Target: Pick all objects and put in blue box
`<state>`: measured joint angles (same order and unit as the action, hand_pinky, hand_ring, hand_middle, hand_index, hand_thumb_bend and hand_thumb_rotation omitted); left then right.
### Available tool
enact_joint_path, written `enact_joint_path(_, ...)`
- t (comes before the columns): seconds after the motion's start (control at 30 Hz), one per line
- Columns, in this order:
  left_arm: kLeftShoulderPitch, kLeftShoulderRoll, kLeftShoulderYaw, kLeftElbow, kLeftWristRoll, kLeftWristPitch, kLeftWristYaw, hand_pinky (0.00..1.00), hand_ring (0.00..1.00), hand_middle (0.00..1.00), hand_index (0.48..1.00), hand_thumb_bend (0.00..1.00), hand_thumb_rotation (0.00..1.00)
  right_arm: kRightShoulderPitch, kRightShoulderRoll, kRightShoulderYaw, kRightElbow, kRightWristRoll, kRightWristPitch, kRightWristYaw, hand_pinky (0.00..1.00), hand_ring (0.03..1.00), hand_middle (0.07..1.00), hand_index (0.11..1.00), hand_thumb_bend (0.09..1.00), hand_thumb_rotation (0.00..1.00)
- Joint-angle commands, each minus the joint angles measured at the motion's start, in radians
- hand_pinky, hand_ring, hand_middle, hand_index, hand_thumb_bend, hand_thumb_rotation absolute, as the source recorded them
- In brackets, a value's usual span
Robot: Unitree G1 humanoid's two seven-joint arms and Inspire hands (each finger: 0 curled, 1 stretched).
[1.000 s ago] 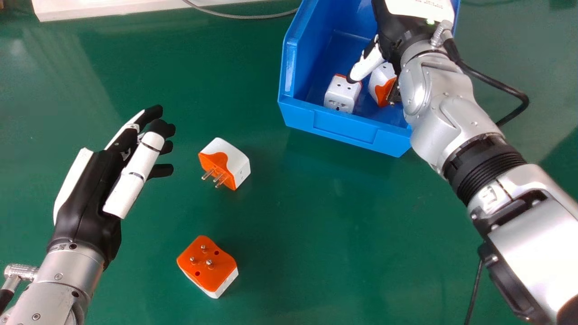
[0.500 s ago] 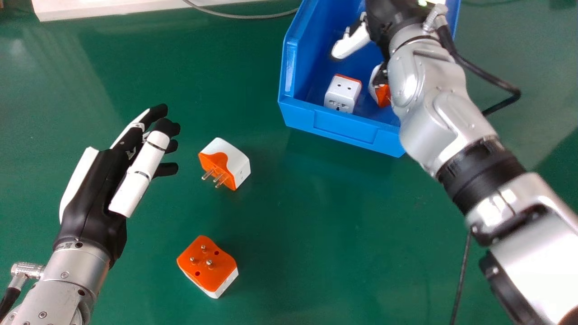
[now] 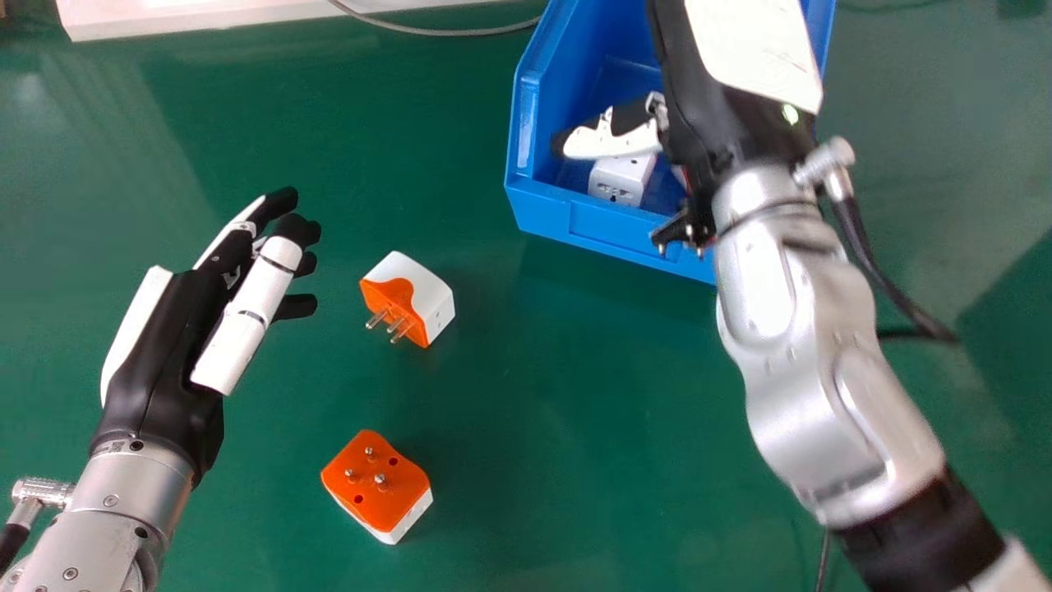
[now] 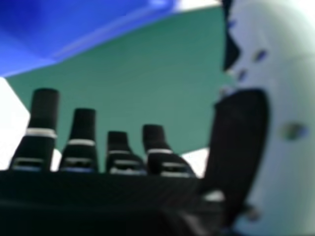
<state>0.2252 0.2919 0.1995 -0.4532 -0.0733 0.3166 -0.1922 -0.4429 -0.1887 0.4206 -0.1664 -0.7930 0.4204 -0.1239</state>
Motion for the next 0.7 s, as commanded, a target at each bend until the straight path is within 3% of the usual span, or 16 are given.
enact_joint_path(0.0, 0.001, 0.007, 0.013, -0.01, 0.0, -0.021, -0.003, 0.78, 0.86, 0.87, 0.913, 0.47, 0.87, 0.062, -0.003, 0.006, -0.114, -0.028, -0.038, -0.001, 0.69, 0.856, 0.952, 0.896, 0.675, 0.1)
enact_joint_path(0.13, 0.001, 0.005, 0.02, -0.004, -0.004, -0.027, -0.003, 0.78, 0.86, 0.87, 0.913, 0.47, 0.87, 0.186, -0.01, 0.018, -0.231, -0.022, -0.112, -0.004, 0.71, 0.866, 0.952, 0.894, 0.671, 0.11)
enact_joint_path(0.33, 0.015, -0.004, 0.028, -0.014, -0.005, -0.037, 0.002, 0.79, 0.86, 0.87, 0.913, 0.46, 0.87, 0.364, -0.038, 0.018, -0.318, 0.01, -0.319, -0.065, 0.72, 0.875, 0.935, 0.869, 0.663, 0.12)
enact_joint_path(0.5, 0.041, -0.016, 0.036, -0.013, -0.006, -0.069, 0.006, 0.79, 0.86, 0.87, 0.914, 0.45, 0.87, 0.525, -0.056, 0.031, -0.312, 0.058, -0.514, -0.128, 0.7, 0.863, 0.916, 0.846, 0.657, 0.14)
enact_joint_path(0.67, 0.068, -0.033, 0.031, -0.003, 0.002, -0.116, 0.016, 0.79, 0.87, 0.88, 0.912, 0.46, 0.86, 0.673, -0.082, 0.033, -0.292, 0.113, -0.595, -0.083, 0.68, 0.859, 0.907, 0.831, 0.61, 0.17)
